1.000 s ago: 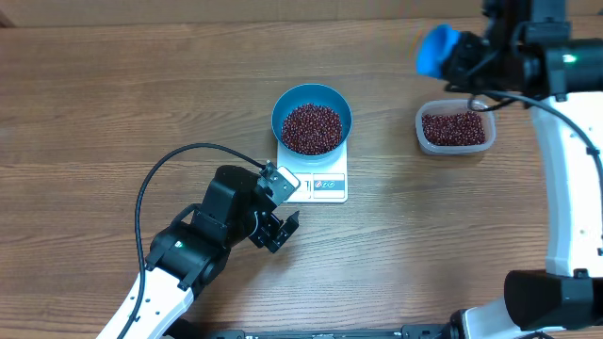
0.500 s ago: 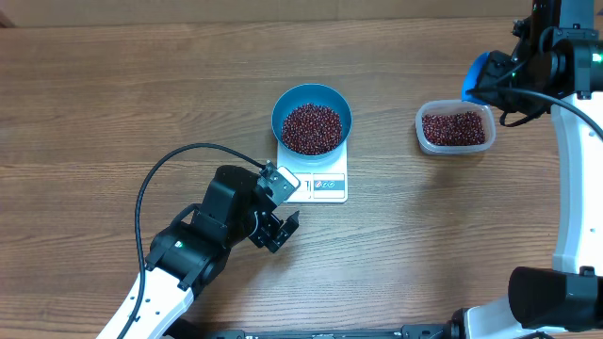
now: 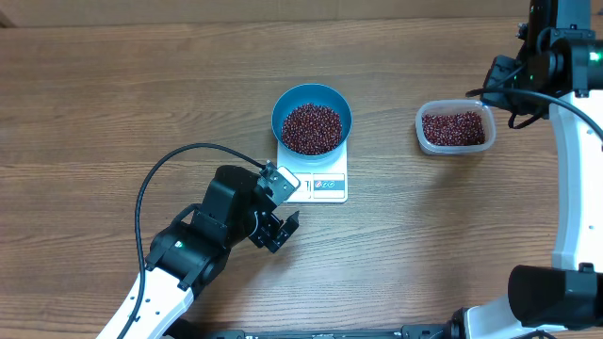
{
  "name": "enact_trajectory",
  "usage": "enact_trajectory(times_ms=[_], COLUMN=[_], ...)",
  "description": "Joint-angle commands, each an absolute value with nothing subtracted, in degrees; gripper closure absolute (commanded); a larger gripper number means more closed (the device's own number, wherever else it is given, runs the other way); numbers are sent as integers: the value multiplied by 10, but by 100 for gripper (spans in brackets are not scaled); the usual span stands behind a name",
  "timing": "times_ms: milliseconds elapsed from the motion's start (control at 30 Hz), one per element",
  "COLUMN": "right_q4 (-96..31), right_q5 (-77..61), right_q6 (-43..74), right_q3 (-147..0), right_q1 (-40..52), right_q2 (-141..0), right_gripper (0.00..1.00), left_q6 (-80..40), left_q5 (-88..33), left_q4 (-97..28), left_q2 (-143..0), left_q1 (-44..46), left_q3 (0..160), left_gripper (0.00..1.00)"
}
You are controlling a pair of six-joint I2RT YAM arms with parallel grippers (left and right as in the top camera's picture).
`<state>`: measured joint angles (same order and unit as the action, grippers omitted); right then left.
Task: Scoop item into bowl and weigh 150g on scale
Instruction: 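Lower the blue scoop down into the bean tub with the right gripper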
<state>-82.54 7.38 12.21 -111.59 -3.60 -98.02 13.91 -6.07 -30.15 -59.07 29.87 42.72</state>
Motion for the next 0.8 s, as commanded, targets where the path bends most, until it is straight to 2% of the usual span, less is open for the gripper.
enact_trajectory(times_ms=[0, 300, 767], right_q4=[-834, -852, -871], right_q5=[129, 201, 246], right_q6=[140, 169, 212], right_q3=[-1113, -1113, -1113], right_q1=[-13, 38, 51], right_q2=[-982, -984, -997], right_gripper=[96, 96, 96], left_q6=[142, 142, 142], left_q5=[-71, -71, -71], left_q4=[-300, -300, -300], left_q2=[-593, -593, -593], left_q1=[295, 295, 295], left_q3=[425, 425, 425], left_gripper=[0, 0, 0])
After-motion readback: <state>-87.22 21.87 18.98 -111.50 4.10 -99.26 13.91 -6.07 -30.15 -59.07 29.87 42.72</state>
